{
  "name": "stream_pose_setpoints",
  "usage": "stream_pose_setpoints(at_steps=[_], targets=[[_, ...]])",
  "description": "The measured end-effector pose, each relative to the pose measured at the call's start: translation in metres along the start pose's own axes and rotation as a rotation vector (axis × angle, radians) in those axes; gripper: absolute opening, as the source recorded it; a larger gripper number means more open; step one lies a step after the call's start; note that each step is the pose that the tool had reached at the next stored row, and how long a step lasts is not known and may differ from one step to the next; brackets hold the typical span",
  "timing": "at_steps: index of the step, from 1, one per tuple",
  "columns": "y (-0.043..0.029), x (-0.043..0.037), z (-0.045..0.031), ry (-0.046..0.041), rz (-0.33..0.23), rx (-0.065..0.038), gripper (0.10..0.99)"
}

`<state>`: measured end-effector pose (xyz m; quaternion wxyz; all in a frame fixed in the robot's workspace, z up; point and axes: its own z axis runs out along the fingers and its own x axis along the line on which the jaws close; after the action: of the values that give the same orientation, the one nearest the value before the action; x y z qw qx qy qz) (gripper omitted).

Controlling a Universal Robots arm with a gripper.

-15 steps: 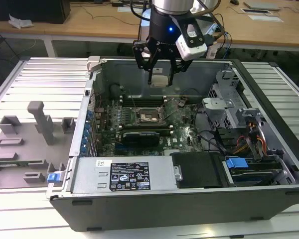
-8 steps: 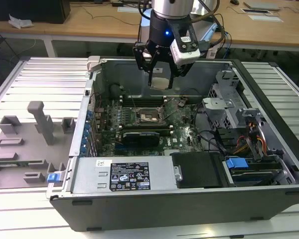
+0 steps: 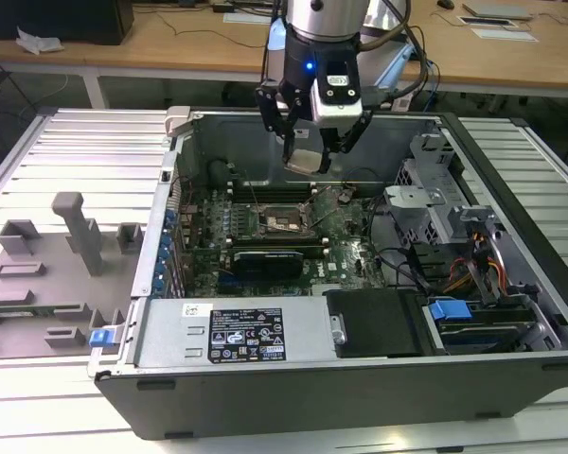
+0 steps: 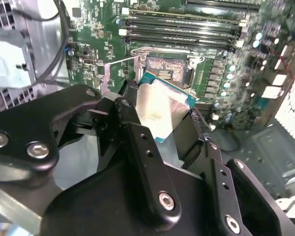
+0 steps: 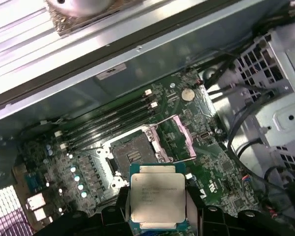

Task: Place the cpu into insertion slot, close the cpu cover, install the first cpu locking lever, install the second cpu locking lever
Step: 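Place the cpu into insertion slot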

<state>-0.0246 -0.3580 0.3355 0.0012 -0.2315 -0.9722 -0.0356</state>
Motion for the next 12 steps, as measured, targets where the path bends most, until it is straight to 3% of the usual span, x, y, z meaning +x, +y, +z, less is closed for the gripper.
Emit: stream_pose_setpoints(at_steps=[6,12], targets=[[-0.0001,0.0000,0.0022,-0.0096,0.139,-0.003,0.541],[-0.0003,-0.0001,0.0048,-0.0240,0.349,-0.007,0.541]])
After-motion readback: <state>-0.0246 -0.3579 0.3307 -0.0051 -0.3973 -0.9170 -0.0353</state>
